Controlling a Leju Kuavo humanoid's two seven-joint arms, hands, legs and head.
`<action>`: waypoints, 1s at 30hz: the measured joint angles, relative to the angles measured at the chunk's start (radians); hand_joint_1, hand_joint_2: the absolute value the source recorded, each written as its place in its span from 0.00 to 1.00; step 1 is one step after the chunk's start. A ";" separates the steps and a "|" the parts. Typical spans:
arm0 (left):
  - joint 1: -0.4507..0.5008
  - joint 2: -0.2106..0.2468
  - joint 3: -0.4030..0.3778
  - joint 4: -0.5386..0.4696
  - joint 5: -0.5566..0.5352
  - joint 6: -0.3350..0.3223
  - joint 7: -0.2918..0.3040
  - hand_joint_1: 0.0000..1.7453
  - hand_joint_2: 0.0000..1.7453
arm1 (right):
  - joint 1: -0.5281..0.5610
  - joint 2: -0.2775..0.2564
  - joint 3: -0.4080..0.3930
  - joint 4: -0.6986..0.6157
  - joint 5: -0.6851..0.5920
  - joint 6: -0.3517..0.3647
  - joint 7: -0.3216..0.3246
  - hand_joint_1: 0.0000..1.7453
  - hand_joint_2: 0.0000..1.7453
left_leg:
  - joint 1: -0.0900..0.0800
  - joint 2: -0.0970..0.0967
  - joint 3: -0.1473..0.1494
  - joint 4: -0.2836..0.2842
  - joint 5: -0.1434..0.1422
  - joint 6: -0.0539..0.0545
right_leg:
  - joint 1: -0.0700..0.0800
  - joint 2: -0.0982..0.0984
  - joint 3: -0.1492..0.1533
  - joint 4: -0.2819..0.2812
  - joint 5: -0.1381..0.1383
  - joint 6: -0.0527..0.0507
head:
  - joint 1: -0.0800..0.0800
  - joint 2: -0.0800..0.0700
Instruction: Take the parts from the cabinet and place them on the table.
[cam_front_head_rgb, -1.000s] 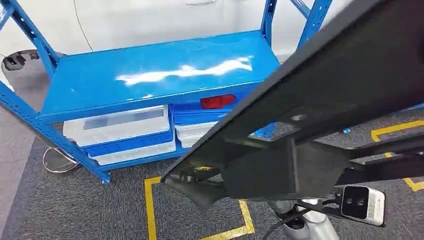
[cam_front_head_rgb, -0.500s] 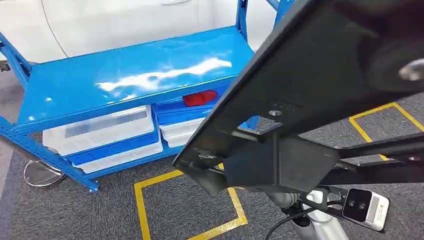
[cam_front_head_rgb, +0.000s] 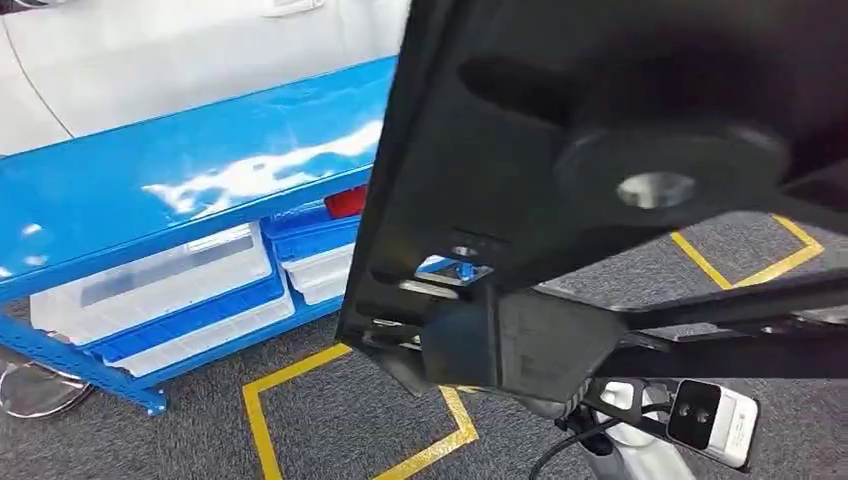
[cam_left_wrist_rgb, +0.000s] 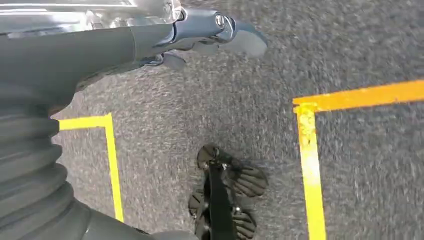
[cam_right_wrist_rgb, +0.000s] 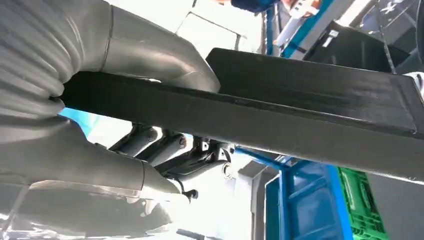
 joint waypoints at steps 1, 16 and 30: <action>-0.004 0.000 -0.002 0.000 0.000 0.000 0.004 0.00 1.00 | -0.003 0.000 0.003 0.001 -0.003 -0.009 0.000 1.00 1.00 | -0.002 0.004 -0.002 0.001 0.000 0.005 | -0.004 0.009 -0.003 -0.001 0.003 0.007 | 0.000 0.000; -0.003 -0.027 -0.029 0.000 -0.024 -0.039 -0.008 0.00 1.00 | 0.013 -0.032 0.024 -0.013 -0.011 -0.086 -0.047 1.00 1.00 | -0.009 0.142 0.006 -0.011 0.003 0.009 | 0.007 -0.128 0.006 -0.006 -0.012 0.006 | 0.007 0.000; 0.005 -0.029 -0.035 0.000 -0.023 -0.008 0.019 0.00 1.00 | 0.067 -0.064 -0.048 -0.044 -0.006 -0.060 -0.064 1.00 1.00 | 0.002 0.005 0.000 -0.003 0.003 -0.001 | 0.001 0.018 0.002 -0.003 0.000 -0.004 | 0.001 0.000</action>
